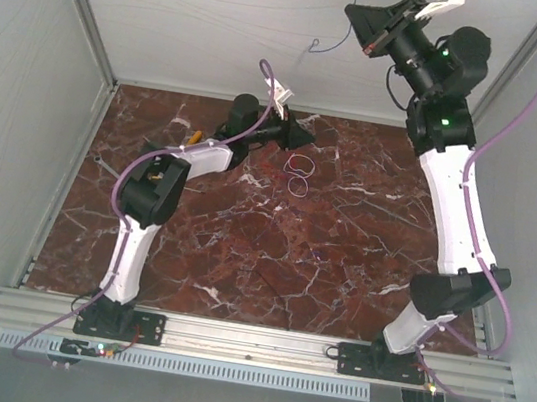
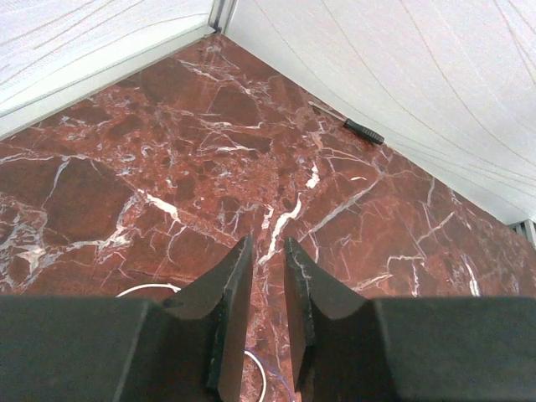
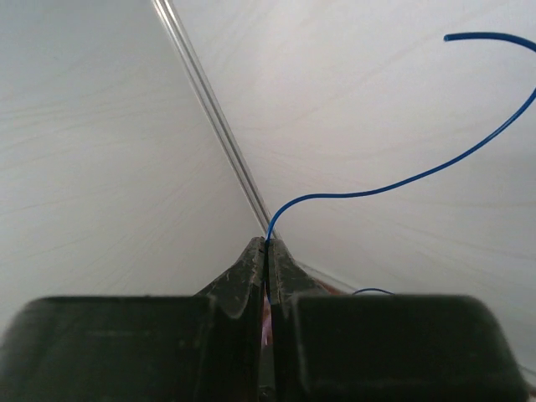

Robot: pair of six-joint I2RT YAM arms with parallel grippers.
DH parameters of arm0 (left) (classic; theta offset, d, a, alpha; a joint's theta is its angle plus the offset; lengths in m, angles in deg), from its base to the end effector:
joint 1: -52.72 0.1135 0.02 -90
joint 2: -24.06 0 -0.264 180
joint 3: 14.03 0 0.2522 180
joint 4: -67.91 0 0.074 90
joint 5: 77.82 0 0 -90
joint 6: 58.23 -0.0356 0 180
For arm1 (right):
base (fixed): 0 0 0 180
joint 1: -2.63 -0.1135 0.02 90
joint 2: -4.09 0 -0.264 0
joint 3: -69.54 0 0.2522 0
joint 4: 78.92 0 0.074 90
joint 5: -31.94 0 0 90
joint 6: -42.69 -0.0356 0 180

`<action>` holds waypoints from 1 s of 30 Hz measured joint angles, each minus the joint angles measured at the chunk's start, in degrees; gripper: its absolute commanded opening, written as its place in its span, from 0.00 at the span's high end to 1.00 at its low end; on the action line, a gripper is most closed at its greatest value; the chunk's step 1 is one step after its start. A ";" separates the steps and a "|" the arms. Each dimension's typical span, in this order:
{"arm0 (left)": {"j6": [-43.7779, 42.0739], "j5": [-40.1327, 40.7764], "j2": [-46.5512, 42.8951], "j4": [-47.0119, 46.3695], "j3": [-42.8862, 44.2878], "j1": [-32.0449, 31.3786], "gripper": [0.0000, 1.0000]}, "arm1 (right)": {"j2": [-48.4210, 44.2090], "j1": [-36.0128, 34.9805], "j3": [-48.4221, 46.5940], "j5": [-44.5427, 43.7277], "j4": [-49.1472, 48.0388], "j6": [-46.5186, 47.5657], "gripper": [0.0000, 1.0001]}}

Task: Zip-tie the wires
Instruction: Straighten the cable at the center of the board.

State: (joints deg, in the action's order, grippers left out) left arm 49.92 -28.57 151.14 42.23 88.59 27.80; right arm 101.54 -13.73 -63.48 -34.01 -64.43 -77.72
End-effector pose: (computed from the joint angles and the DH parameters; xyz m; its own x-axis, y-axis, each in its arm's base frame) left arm 0.4524 -0.2358 0.2218 -0.2655 -0.1369 -0.9544 0.8717 0.3888 -0.2982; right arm 0.3401 0.1150 0.5603 -0.0173 0.4767 -0.8789 -0.7112 0.6120 0.3459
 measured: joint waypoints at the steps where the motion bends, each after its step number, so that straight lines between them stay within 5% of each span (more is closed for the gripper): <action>1: 0.02 0.04 0.13 0.00 0.00 0.15 0.79 | -0.63 0.02 -0.66 -0.24 -0.04 -0.09 1.00; 5: 0.04 0.26 0.74 -0.09 -0.17 0.63 0.75 | -3.54 0.04 -2.40 -0.85 -0.22 -0.11 1.00; 11: -0.70 1.03 0.07 -0.20 -1.79 1.33 0.38 | -7.98 0.04 -0.02 -1.99 -1.14 0.00 1.00; 18: -2.89 2.03 -10.75 0.24 -13.44 2.99 0.13 | -12.07 0.04 9.53 -2.84 -0.94 0.76 1.00; 30: -4.72 -1.40 -35.60 -1.14 -32.81 5.05 0.12 | -26.60 0.04 27.65 -0.87 -0.50 4.61 1.00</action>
State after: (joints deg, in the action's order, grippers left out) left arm 45.20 -29.97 115.54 41.10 55.78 32.84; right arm 74.94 -13.69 -35.83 -34.89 -64.93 -73.11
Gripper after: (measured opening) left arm 0.903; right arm 0.004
